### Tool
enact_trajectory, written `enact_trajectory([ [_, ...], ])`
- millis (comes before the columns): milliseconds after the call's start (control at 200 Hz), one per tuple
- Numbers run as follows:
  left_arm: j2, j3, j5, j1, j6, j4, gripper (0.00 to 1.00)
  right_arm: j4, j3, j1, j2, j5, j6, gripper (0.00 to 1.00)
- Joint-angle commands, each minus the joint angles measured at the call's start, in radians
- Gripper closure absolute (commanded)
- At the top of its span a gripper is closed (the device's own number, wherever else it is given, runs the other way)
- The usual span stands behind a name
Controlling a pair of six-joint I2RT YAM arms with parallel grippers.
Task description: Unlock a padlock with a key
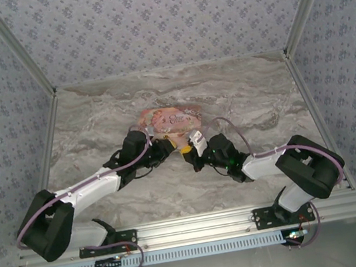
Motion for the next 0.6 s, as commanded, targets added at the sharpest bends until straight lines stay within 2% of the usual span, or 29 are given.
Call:
enact_trajectory([
  [0,-0.029,0.032,0.106,-0.025,-0.004,0.04,0.85,0.004,-0.019,0.006,-0.014,0.038,-0.001,1.0],
  [595,-0.032,0.028,0.101,-0.025,-0.003,0.037,0.85,0.004,-0.052,0.022,-0.035,0.061,0.011,1.0],
])
